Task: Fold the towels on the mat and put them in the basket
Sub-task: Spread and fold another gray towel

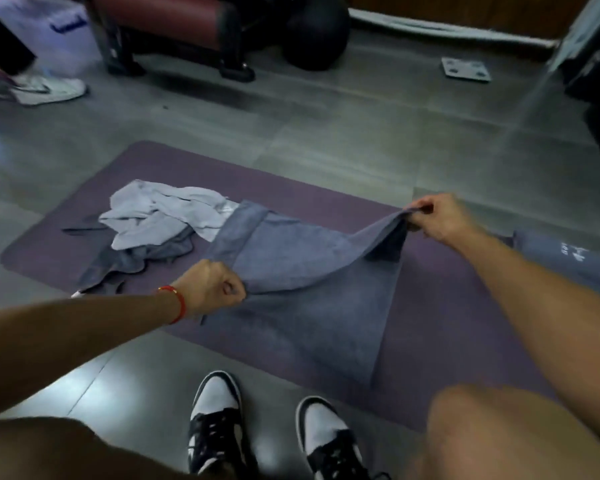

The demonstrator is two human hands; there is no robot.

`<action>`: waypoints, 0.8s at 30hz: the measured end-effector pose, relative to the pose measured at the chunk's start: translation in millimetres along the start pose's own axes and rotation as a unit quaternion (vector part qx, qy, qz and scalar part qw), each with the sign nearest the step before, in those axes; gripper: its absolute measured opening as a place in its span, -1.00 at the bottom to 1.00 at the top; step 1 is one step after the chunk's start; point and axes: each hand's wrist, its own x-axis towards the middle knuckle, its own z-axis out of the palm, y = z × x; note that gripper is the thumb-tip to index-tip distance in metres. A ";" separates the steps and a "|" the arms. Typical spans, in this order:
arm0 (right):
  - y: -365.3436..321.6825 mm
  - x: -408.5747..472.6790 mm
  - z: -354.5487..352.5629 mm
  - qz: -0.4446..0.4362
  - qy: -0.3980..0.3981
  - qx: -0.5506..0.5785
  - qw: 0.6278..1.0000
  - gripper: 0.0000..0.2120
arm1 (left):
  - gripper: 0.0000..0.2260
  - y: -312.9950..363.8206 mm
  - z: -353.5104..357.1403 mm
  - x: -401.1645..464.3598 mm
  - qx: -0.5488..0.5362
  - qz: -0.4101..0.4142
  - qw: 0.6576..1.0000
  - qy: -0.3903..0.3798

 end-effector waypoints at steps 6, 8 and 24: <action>-72.6 76.1 96.0 -0.082 -0.011 -0.094 0.992 -0.67 | -0.95 -79.9 49.7 -31.0 -0.286 -0.174 0.924 0.184; -94.1 111.3 142.6 -0.096 -0.043 -0.114 0.988 -0.67 | -0.94 -97.3 78.0 -28.2 -0.365 -0.209 0.882 0.212; -172.6 257.1 372.4 -0.115 -0.074 -0.162 0.977 -0.84 | -0.94 -191.8 145.8 6.8 -0.426 -0.387 0.761 0.301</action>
